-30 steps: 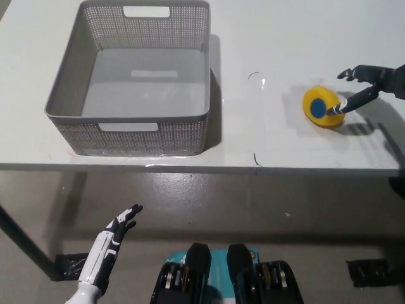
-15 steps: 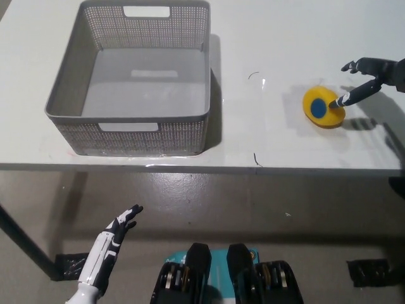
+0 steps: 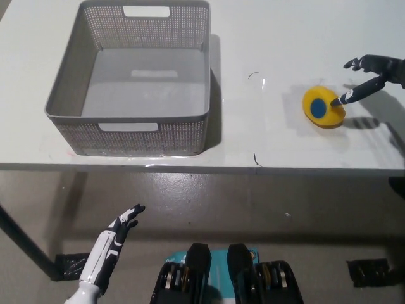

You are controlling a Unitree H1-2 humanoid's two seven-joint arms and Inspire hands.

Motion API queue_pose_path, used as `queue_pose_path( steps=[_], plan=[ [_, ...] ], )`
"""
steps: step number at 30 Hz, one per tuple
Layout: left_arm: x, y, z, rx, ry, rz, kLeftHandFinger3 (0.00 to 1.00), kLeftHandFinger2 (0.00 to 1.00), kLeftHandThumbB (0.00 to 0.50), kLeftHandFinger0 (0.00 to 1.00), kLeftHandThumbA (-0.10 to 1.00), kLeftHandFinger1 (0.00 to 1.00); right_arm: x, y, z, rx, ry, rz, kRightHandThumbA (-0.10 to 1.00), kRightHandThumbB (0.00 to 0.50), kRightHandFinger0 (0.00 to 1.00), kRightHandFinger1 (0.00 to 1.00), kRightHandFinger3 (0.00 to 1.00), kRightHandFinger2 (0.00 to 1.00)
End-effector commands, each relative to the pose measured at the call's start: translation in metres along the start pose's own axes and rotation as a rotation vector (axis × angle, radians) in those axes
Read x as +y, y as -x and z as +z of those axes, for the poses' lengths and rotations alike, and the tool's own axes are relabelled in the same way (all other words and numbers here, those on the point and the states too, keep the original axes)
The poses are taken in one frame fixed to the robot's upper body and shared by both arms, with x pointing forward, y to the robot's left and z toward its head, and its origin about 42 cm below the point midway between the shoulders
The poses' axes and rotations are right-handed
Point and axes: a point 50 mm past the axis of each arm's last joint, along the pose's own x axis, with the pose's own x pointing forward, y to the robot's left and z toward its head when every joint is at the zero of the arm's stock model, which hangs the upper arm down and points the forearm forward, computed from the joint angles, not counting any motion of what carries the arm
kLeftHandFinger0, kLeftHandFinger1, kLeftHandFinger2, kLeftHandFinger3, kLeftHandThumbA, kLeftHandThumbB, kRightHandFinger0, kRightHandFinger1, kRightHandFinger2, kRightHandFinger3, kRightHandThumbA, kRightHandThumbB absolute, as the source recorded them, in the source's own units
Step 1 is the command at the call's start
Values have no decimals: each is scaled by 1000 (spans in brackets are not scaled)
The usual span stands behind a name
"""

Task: Use the right hand to pick up a yellow duck toy and place it into a container on the left hand side

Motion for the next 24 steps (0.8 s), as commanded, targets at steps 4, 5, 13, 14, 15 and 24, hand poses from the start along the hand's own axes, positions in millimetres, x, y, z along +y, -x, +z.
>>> queue_pose_path(
  steps=[4, 5, 13, 14, 15, 24],
  plan=[
    [5, -7, 8, -66, -27, -17, 1000, 1000, 500, 1000, 1000, 1000, -37, 10, 21, -115, -1, -85, 1000, 500, 1000, 1000, 1000, 1000],
    [5, -8, 8, -67, -24, -17, 1000, 1000, 500, 1000, 1000, 1000, -35, 9, 21, -116, -2, -84, 1000, 500, 1000, 1000, 1000, 1000],
    [6, -10, 10, -66, -32, -19, 1000, 1000, 500, 1000, 1000, 1000, -22, -1, 31, -100, -44, -67, 1000, 500, 1000, 1000, 1000, 1000],
    [6, -11, 10, -69, -28, -19, 1000, 1000, 500, 1000, 1000, 1000, -21, -1, 32, -100, -44, -67, 1000, 500, 1000, 1000, 1000, 1000],
    [6, -11, 11, -71, -24, -19, 1000, 1000, 500, 1000, 1000, 1000, -21, -2, 33, -101, -43, -67, 1000, 500, 1000, 1000, 1000, 1000],
    [5, -15, 11, -77, -47, -17, 1000, 949, 500, 1000, 1000, 1000, -18, -5, 40, -124, -125, -46, 974, 500, 1000, 1000, 1000, 1000]
  ],
)
